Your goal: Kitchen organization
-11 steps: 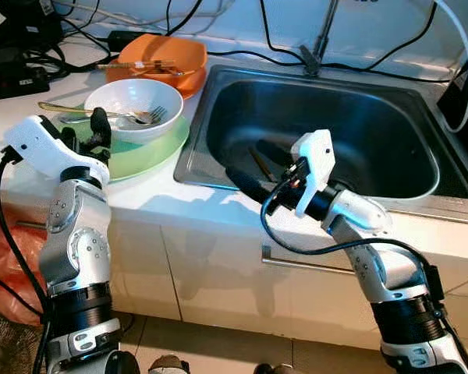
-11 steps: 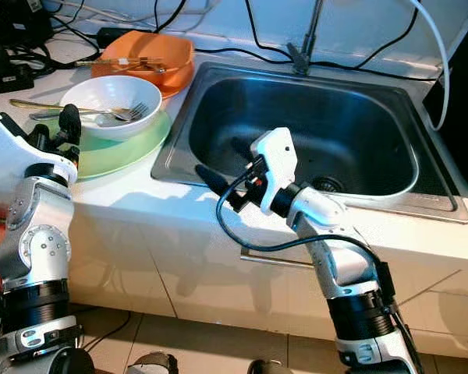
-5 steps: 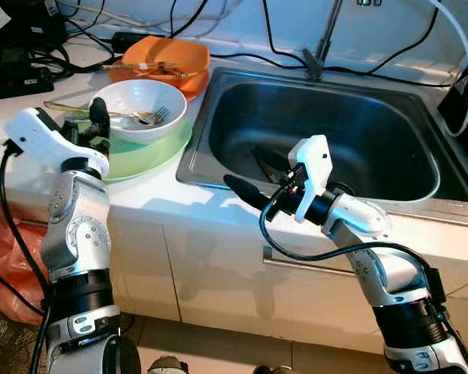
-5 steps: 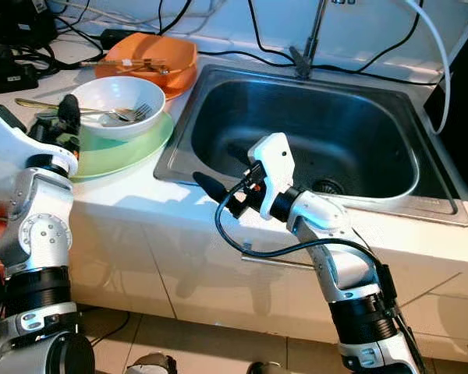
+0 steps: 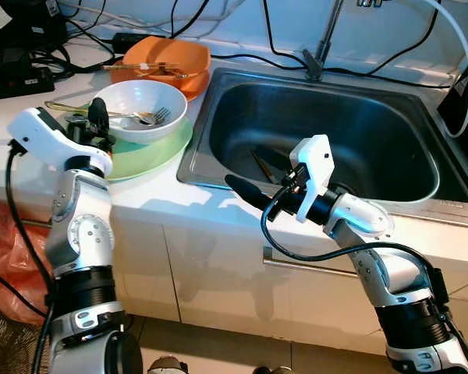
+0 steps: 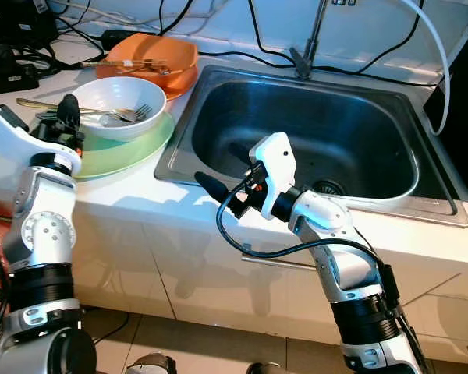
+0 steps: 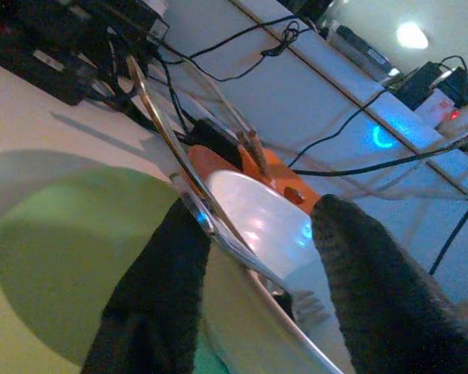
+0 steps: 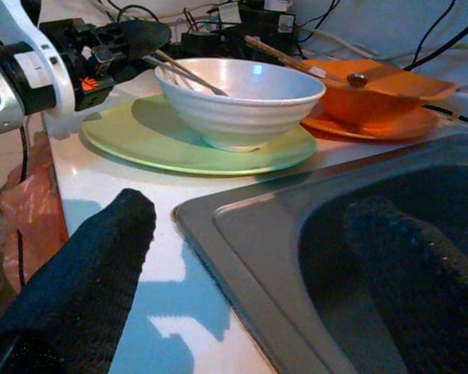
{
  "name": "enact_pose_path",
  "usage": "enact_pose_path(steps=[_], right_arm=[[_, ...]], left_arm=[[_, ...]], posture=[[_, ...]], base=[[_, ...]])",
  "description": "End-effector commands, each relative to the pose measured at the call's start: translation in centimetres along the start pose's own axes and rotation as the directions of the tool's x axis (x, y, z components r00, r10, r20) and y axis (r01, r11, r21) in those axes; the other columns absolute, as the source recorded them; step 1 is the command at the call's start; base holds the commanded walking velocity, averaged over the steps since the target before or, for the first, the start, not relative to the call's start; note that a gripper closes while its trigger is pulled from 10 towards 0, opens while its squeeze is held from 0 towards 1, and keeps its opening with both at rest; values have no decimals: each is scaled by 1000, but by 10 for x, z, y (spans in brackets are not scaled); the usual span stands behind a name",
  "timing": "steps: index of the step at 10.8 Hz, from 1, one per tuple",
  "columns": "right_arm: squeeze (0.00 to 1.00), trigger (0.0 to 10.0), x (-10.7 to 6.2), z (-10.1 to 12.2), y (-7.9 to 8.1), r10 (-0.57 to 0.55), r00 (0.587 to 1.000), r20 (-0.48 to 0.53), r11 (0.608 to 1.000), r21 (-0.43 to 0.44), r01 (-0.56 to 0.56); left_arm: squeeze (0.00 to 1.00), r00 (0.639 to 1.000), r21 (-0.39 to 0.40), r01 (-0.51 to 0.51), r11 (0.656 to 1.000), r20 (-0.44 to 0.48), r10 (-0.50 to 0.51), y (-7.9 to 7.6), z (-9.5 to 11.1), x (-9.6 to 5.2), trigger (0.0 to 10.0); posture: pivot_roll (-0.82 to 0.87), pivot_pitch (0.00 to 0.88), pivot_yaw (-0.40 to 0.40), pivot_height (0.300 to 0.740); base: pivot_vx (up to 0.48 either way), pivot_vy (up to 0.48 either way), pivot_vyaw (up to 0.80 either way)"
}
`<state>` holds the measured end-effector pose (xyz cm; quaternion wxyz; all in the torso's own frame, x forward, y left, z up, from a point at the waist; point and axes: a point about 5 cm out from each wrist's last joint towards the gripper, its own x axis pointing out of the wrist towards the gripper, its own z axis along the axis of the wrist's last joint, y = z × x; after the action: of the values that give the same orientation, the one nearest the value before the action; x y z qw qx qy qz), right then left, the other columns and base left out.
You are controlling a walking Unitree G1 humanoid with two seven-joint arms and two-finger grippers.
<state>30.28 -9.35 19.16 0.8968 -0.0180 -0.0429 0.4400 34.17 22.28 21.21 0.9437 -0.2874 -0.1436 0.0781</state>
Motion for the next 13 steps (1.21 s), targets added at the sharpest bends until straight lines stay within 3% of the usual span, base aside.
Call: enact_pose_path(steps=[1,9,13], right_arm=[[0,10000,-4,-1,-1,9,1000,-15,1000,0,-9],[0,10000,-4,-6,-10,9,999,-46,1000,-23,-10],[0,10000,-2,-5,-15,-14,999,-37,1000,-26,13]], left_arm=[[0,1000,-27,28,999,6,-28,-10,-1,3,0],[0,998,-75,42,996,43,-38,-19,0,-2,0],[0,983,-166,183,969,52,-176,-42,2,-3,0]], posture=[[96,57,-52,740],[111,33,-93,740],[107,25,-91,740]], base=[[0,0,0],[0,0,0],[0,0,0]])
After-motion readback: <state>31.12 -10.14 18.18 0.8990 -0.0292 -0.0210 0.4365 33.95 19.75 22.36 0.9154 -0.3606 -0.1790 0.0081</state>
